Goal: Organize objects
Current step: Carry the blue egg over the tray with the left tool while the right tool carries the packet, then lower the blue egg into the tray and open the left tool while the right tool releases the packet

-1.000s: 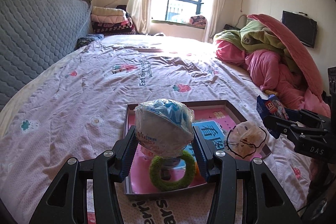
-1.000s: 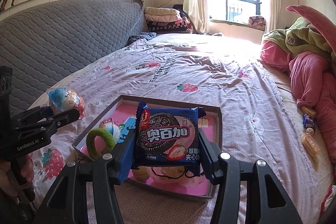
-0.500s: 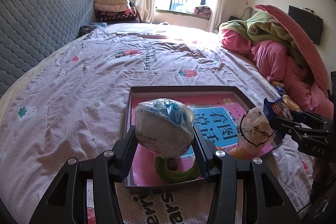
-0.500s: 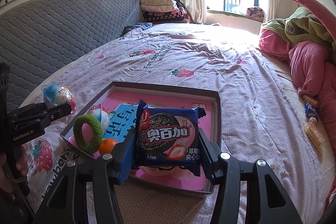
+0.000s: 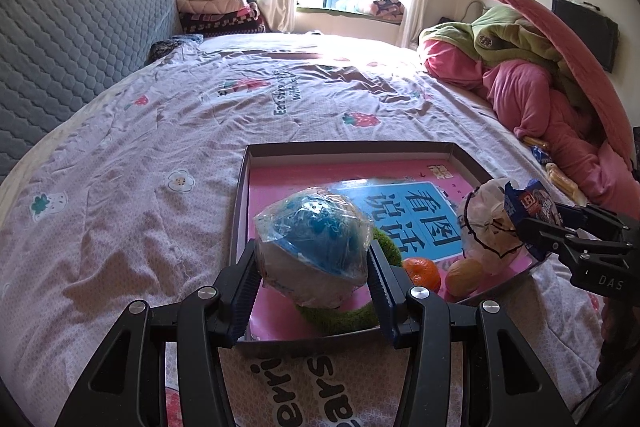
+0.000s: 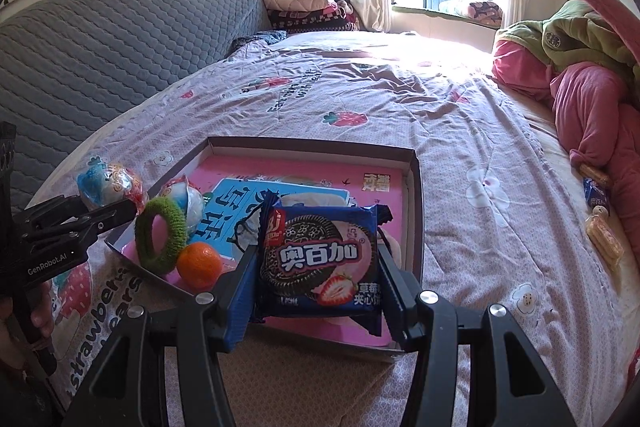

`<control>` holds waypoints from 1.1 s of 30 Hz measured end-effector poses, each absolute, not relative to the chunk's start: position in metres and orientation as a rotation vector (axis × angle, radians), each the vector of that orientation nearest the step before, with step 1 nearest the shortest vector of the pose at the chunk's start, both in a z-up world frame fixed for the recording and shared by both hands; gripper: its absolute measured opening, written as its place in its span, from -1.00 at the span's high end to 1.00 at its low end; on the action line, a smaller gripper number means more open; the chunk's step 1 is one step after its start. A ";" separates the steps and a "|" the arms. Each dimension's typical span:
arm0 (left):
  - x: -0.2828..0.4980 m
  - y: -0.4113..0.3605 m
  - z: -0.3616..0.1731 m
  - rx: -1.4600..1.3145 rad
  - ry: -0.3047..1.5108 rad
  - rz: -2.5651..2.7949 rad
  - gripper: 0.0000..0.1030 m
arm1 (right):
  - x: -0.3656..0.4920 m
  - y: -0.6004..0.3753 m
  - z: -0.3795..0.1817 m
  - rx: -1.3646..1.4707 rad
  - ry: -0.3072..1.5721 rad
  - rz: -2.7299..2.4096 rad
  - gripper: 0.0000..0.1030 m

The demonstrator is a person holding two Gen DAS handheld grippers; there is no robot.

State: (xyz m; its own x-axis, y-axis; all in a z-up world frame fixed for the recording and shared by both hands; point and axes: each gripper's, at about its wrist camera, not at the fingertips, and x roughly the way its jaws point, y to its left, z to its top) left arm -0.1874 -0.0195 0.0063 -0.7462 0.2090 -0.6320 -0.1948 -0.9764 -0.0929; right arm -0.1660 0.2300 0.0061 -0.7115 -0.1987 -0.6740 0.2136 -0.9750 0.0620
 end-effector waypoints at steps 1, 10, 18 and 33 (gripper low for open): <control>-0.188 -0.019 0.005 -1.003 -0.028 2.748 -0.01 | -0.166 0.230 0.005 1.070 0.033 -2.714 -0.07; -0.192 -0.017 -0.009 -1.053 -0.012 2.738 0.00 | -0.170 0.227 -0.011 1.096 0.048 -2.723 -0.07; -0.196 -0.017 -0.022 -1.095 -0.011 2.728 0.00 | -0.172 0.228 -0.023 1.129 0.036 -2.718 -0.07; -0.199 -0.018 -0.029 -1.119 -0.056 2.705 -0.01 | -0.173 0.233 -0.026 1.147 -0.047 -2.706 -0.10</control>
State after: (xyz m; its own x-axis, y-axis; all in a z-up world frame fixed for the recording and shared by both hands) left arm -0.1995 -0.0178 -0.0288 -0.6884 0.2109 -0.6940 -0.1821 -0.9764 -0.1160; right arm -0.1726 0.2327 -0.0259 -0.6785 -0.1970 -0.7077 0.1723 -0.9792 0.1074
